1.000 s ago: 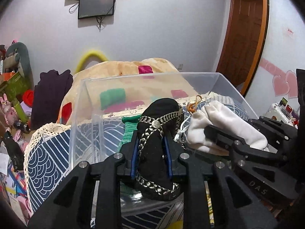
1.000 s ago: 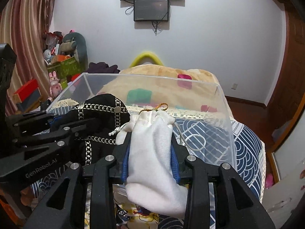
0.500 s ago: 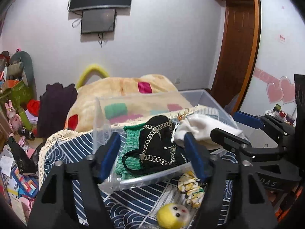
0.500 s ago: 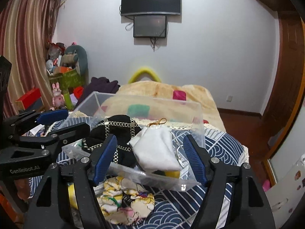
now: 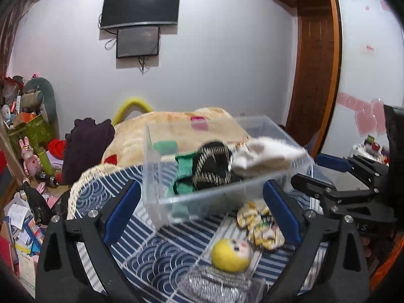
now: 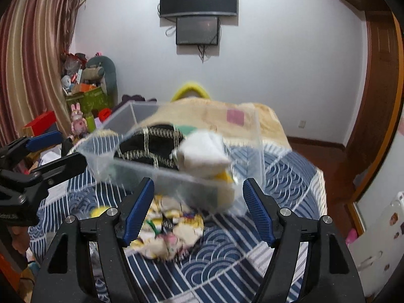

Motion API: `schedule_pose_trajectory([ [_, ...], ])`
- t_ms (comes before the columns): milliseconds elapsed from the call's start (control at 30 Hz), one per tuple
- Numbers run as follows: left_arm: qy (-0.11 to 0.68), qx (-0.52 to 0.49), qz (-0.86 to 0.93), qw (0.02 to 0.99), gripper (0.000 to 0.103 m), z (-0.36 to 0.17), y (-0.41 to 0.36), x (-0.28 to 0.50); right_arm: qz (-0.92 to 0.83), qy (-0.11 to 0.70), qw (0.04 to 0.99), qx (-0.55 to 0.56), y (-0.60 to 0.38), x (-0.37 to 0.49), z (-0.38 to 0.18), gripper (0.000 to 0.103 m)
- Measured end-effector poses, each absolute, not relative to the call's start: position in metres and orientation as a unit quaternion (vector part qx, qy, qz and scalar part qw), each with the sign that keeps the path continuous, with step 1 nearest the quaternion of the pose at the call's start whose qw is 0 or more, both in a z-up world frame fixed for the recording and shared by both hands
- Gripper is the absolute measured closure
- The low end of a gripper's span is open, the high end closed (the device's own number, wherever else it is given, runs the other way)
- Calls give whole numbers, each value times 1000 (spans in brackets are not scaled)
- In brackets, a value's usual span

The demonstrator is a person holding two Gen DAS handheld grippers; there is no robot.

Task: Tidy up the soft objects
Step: 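Grasp the yellow felt ball with the left tool while the right tool grasps the floral scrunchie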

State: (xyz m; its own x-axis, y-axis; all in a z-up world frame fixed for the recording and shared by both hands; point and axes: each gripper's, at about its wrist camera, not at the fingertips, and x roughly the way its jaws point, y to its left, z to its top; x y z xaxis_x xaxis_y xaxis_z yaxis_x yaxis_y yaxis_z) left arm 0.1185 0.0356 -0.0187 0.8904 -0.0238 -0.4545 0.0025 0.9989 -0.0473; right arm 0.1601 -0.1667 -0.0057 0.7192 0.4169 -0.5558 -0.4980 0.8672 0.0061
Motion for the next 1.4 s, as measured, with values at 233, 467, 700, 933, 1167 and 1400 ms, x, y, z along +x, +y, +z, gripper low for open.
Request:
schedule_pose_trajectory([
  [233,281,-31,-23,959,5,-56,30,116,255,334,906,-53,-173,164,-35,37],
  [467,306,-51,-35,950,16,-82,29,117,269,367,889,-44,-167,173,-48,51],
  [700,333,-66,-57,939,39,-99,28,128,281,374,883,-45,-157,172,-54,75],
  [933,333,-69,-86,937,60,-102,23,127,286,353,889,-62,-148,164,-51,93],
  [1167,322,-69,-78,941,61,-98,27,118,291,312,903,-57,-150,150,-33,95],
  [1400,285,-76,-58,954,61,-76,40,104,299,277,912,-47,-157,139,-14,95],
])
